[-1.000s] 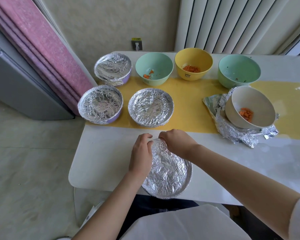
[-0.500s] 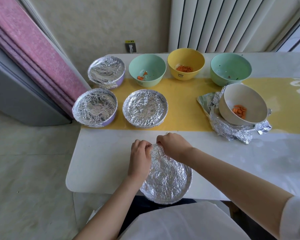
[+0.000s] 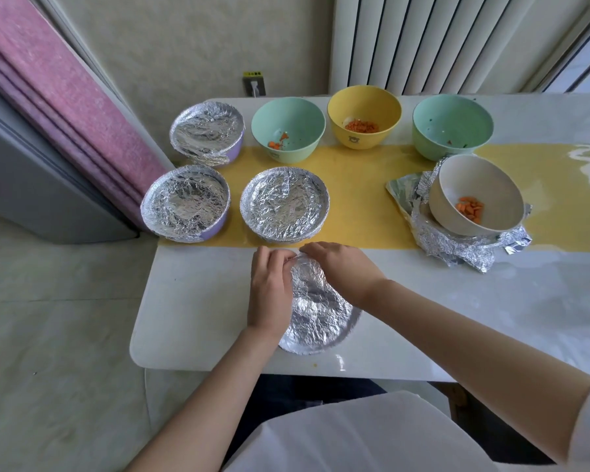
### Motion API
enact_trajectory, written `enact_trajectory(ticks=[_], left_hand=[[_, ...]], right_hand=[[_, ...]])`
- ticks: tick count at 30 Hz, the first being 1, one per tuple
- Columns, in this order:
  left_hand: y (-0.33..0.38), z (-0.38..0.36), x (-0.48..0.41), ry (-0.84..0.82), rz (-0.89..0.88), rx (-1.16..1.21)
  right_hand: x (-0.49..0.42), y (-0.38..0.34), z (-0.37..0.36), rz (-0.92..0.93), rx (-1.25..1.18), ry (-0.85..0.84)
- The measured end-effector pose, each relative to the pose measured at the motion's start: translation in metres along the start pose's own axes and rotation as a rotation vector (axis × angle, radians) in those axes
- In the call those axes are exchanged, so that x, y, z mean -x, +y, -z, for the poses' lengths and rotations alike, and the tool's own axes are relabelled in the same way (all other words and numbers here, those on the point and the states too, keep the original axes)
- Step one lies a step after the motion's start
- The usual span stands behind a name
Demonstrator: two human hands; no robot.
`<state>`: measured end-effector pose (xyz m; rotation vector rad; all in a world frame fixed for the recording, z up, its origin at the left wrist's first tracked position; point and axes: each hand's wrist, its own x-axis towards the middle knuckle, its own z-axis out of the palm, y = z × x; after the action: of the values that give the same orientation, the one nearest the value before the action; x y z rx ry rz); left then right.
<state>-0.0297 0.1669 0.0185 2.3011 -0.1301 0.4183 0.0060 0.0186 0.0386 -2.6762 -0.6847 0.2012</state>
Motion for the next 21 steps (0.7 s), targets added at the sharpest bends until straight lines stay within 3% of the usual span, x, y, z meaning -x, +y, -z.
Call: enact_trajectory(ticks=[6, 12, 17, 21], left_hand=[[-0.002, 0.002, 0.001, 0.042, -0.09, -0.062], [0.0, 0.004, 0.003, 0.122, 0.088, 0.033], [0.001, 0.001, 0.003, 0.133, 0.208, 0.082], [-0.002, -0.005, 0.005, 0.049, 0.362, 0.115]], right_hand=[[0.004, -0.005, -0.001, 0.117, 0.036, 0.12], [0.005, 0.0, -0.007, -0.161, -0.24, 0.153], [-0.003, 0.005, -0.006, -0.144, -0.174, 0.099], [-0.009, 0.007, -0.003, -0.19, -0.1, -0.046]])
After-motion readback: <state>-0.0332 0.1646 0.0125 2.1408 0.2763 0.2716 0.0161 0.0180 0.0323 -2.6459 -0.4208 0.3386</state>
